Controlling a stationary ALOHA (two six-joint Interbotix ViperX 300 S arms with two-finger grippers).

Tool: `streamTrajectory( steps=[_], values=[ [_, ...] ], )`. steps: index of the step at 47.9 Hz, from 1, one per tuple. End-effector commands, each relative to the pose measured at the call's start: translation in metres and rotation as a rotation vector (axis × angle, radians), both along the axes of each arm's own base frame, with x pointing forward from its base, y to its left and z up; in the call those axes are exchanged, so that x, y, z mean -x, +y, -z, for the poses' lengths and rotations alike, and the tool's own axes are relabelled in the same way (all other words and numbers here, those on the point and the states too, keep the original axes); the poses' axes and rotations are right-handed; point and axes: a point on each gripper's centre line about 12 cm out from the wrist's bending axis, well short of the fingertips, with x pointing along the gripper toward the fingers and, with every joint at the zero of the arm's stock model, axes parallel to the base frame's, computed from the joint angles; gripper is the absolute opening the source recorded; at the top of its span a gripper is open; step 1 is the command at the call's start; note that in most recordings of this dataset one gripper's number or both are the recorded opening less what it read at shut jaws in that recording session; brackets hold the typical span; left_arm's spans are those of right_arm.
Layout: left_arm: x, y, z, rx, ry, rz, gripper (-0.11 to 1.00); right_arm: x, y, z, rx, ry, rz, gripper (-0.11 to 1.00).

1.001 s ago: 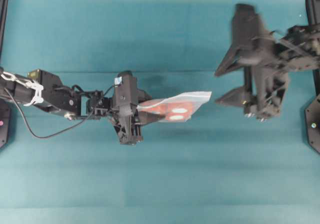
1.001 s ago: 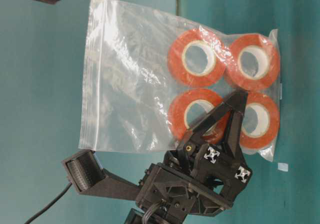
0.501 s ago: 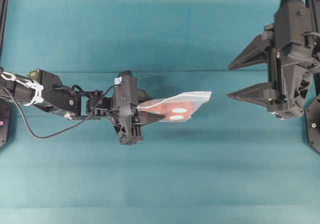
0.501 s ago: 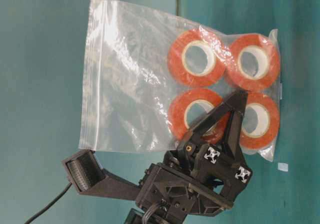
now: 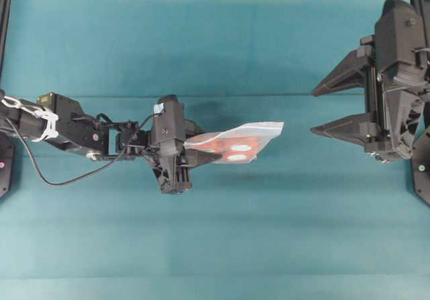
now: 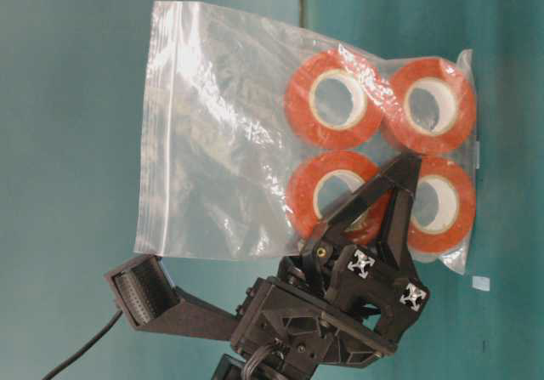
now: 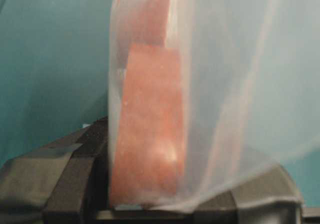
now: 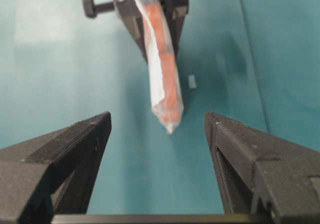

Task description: Hand over the clear zip bag and make it stand upright.

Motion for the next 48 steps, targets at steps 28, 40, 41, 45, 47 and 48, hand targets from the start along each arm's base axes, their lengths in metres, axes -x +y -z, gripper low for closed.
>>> streamTrajectory(
  steps=[28, 40, 41, 45, 47, 48],
  values=[
    [-0.002, 0.002, -0.01, -0.003, -0.015, -0.003, 0.26, 0.003, 0.001, 0.001, -0.004, -0.005, 0.003, 0.84],
    [-0.003, 0.002, -0.01, -0.005, -0.017, -0.002, 0.26, 0.004, 0.001, 0.004, -0.008, 0.006, 0.003, 0.84],
    [-0.003, 0.003, -0.01, -0.006, -0.017, -0.003, 0.26, 0.004, 0.001, 0.005, -0.008, 0.007, 0.003, 0.84],
    [-0.003, 0.003, -0.01, -0.006, -0.018, -0.003, 0.26, 0.004, 0.001, 0.004, -0.008, 0.007, 0.003, 0.84],
    [-0.003, 0.002, -0.01, -0.006, -0.017, -0.002, 0.26, 0.004, 0.001, 0.005, -0.008, 0.009, 0.003, 0.84],
    [-0.003, 0.003, -0.01, -0.006, -0.018, -0.003, 0.26, 0.005, 0.001, 0.005, -0.008, 0.007, 0.003, 0.84]
  ],
)
